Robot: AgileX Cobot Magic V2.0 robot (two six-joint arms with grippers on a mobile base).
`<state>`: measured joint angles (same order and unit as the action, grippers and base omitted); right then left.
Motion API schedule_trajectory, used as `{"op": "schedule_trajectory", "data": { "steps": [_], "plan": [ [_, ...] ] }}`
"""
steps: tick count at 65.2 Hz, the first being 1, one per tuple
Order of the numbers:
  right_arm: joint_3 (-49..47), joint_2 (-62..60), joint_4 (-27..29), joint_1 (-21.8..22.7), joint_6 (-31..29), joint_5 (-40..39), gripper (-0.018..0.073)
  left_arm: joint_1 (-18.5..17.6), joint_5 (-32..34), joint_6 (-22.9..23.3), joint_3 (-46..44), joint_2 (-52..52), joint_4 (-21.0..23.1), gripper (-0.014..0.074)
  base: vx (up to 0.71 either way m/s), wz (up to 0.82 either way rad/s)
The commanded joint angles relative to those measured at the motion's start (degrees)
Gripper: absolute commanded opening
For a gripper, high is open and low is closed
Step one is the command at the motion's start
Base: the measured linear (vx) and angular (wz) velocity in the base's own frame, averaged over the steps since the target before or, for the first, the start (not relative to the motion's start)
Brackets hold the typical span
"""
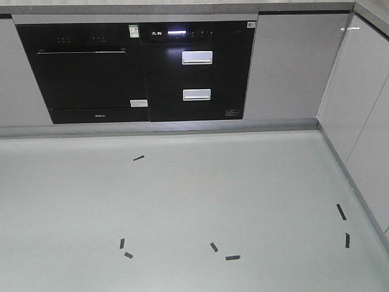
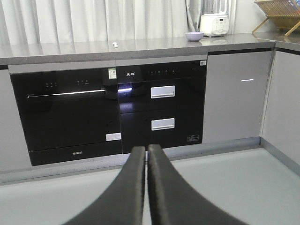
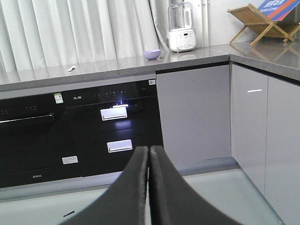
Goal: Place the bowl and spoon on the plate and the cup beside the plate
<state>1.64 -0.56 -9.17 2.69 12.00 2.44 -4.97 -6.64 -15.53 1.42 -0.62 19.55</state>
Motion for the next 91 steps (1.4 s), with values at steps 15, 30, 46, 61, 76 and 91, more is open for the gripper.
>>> {"op": "schedule_trajectory", "data": {
  "steps": [15,30,46,61,76,91],
  "plan": [
    [0.81,-0.6,-0.17,0.24,-0.53,-4.26,-0.0005,0.07,4.18,-0.11,1.43,-0.98,0.71,-0.0006,0.0,0.0],
    [0.81,-0.6,-0.17,0.24,-0.53,-4.26,-0.0005,0.07,4.18,-0.11,1.43,-0.98,0.71,-0.0006,0.0,0.0],
    [0.81,-0.6,-0.17,0.24,-0.53,-4.32,-0.0005,0.07,4.18,-0.11,1.43,-0.98,0.71,-0.0006,0.0,0.0],
    [0.81,-0.6,-0.17,0.24,-0.53,-4.32,-0.0005,0.07,4.18,-0.11,1.43,-0.98,0.71,-0.0006,0.0,0.0],
    [0.81,-0.6,-0.17,0.24,-0.53,-4.32,-0.0005,0.07,4.18,-0.11,1.43,-0.98,0.71,-0.0006,0.0,0.0],
    [0.81,-0.6,-0.17,0.24,-0.53,-4.32,-0.0005,0.07,4.18,-0.11,1.43,-0.98,0.71,-0.0006,0.0,0.0]
  ]
}}
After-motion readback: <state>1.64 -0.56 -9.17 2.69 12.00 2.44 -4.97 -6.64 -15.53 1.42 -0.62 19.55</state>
